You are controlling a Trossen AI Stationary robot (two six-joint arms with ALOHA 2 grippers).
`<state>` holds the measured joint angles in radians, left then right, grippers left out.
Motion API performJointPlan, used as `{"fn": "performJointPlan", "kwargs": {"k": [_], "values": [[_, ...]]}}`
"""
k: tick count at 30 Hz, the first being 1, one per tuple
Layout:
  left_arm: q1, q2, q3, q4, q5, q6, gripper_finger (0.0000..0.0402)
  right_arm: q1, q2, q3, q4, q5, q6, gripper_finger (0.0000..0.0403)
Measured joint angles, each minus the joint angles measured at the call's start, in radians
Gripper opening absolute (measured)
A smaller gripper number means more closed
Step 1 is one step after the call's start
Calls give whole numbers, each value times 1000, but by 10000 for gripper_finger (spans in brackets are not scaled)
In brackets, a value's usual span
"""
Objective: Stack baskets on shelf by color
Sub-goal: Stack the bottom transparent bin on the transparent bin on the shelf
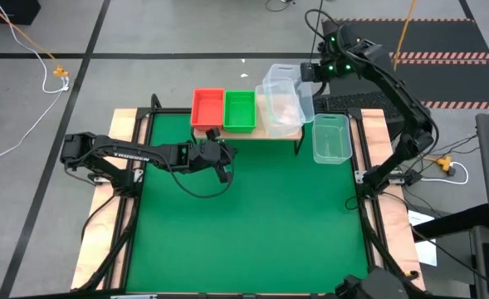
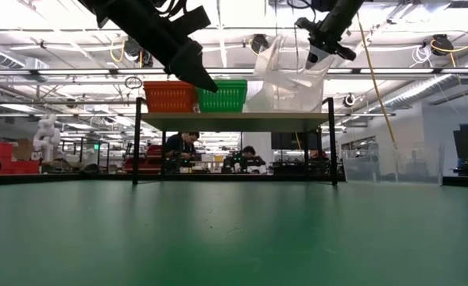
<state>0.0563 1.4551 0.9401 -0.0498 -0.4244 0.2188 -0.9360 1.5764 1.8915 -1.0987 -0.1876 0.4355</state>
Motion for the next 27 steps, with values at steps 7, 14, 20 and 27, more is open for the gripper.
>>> {"fn": "performJointPlan", "kwargs": {"k": [7, 14, 20, 27], "values": [[0, 0, 0, 0, 0, 6, 24, 16, 32, 0, 2, 0, -69, 26], [0, 0, 0, -1, 0, 6, 24, 15, 16, -1, 92, 3, -89, 114], [0, 0, 0, -22, 0, 10, 24, 80, -68, -1, 171, -110, -390, 163], [2, 0, 0, -26, 0, 69, 24, 319, -115, -21, -93, -91, -690, 166]]}}
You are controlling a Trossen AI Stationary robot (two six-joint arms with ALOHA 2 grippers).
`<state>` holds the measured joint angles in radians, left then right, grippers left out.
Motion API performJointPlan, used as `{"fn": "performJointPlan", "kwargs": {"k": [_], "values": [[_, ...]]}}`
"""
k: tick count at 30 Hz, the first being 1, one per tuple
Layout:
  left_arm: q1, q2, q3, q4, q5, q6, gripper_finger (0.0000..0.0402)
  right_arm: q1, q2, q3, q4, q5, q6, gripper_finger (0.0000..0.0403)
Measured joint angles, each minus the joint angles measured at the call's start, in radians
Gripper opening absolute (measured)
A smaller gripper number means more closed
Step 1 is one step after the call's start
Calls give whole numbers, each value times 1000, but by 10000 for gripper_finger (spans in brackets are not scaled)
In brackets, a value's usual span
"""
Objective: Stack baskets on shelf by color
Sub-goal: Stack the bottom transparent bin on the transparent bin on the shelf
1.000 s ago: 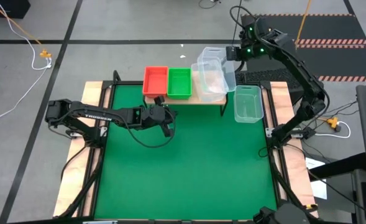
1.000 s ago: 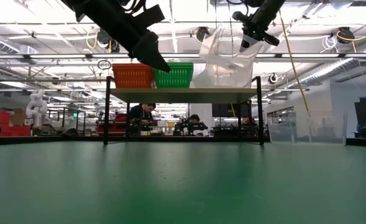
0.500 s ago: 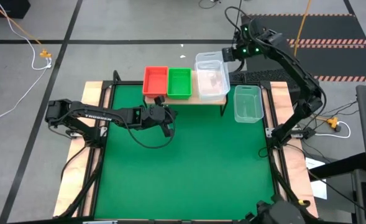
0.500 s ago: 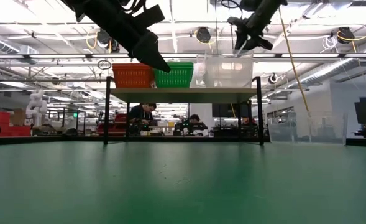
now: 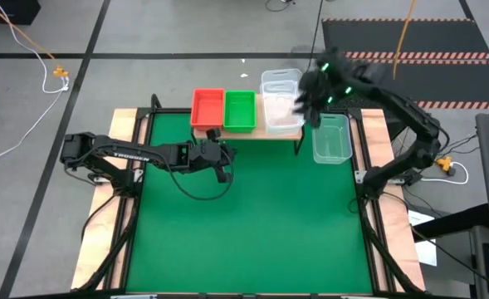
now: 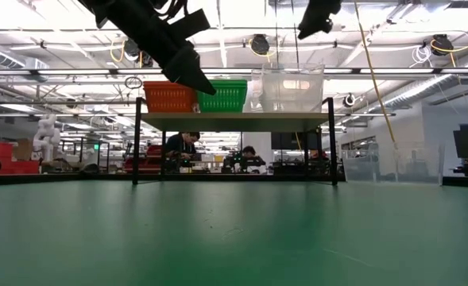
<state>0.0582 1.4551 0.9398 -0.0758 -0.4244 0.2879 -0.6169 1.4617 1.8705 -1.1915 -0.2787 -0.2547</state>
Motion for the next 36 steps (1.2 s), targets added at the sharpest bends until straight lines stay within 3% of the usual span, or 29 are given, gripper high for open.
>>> {"fn": "performJointPlan", "kwargs": {"k": [5, 11, 19, 28, 36], "values": [[0, 0, 0, 12, 0, -1, 24, 154, 1, -107, 8, 129, -81, 164], [0, 0, 0, 14, 0, 0, 24, 196, 3, -250, 114, 253, -136, 151], [1, 0, 0, 21, 0, 26, 24, 193, 1, -269, 181, 307, -187, 126], [4, 0, 0, 21, 0, 22, 24, 173, 1, -270, 168, 302, -211, 9], [4, 0, 0, 21, 0, 12, 24, 173, -43, -270, 190, 301, -209, 2]]}}
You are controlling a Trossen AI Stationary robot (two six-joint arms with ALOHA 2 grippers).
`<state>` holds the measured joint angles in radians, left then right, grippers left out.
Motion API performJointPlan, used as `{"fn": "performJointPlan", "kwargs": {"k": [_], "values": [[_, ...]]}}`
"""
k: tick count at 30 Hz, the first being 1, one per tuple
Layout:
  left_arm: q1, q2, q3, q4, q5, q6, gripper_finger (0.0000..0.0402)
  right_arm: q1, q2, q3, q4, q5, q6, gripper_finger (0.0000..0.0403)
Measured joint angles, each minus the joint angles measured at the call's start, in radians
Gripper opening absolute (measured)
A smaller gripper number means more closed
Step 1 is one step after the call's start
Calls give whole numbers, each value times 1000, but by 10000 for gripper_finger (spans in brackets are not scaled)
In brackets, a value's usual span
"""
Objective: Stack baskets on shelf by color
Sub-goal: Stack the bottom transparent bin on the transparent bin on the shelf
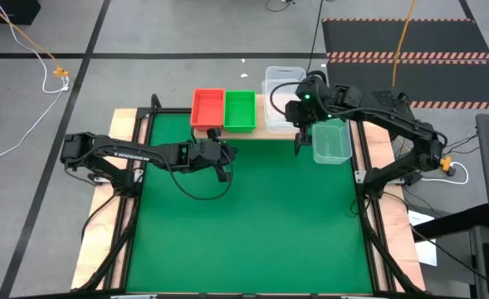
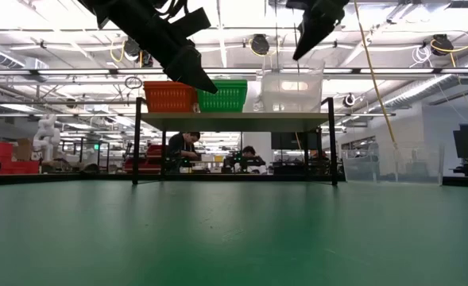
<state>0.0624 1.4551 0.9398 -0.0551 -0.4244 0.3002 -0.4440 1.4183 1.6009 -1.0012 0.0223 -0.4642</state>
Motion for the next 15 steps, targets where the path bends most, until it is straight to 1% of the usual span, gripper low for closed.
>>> {"fn": "performJointPlan", "kwargs": {"k": [8, 11, 15], "values": [[0, 0, 0, 2, 0, -2, 24, -1, -62, 0, 21, -3, 7, 1], [0, 0, 0, 4, 0, -6, 24, -1, -64, 0, 6, -48, 34, 1], [0, 0, 0, 5, 0, -7, 24, 2, -38, 0, -7, -76, 84, 1]]}}
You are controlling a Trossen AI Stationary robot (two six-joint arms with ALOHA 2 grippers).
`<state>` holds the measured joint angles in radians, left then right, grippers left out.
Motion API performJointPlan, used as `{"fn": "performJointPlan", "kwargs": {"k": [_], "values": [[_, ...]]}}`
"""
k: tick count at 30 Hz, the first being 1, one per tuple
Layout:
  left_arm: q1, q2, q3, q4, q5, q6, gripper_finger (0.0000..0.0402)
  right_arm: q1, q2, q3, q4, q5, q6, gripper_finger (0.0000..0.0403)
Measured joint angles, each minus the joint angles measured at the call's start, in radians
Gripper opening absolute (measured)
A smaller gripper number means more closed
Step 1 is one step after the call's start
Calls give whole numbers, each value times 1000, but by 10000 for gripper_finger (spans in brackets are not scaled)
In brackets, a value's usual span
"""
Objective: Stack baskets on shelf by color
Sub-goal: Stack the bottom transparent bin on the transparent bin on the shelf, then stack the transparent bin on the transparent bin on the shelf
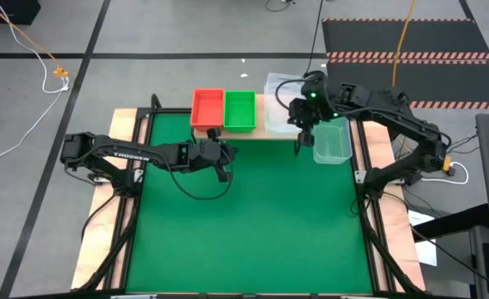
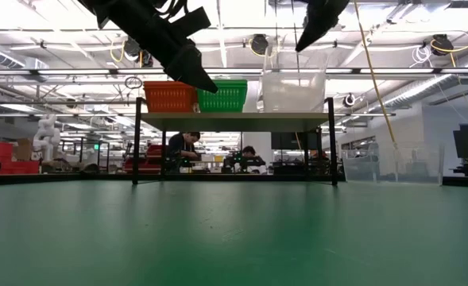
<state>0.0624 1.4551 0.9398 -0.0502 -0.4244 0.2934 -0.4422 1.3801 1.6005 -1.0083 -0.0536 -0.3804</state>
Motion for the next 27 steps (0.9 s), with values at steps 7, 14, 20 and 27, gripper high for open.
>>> {"fn": "performJointPlan", "kwargs": {"k": [7, 14, 20, 27], "values": [[0, 0, 0, 0, 0, -7, 24, 17, 68, 0, 53, 2, 119, 5], [0, 0, 0, -6, 0, -25, 24, 53, 76, 0, 27, 82, 131, 49], [-5, 0, 0, 7, 10, -38, 26, 56, -7, 0, 47, 109, 189, 101], [-8, 146, 1, 460, 292, -63, 92, 162, -293, -186, 235, 139, 344, 116]]}}
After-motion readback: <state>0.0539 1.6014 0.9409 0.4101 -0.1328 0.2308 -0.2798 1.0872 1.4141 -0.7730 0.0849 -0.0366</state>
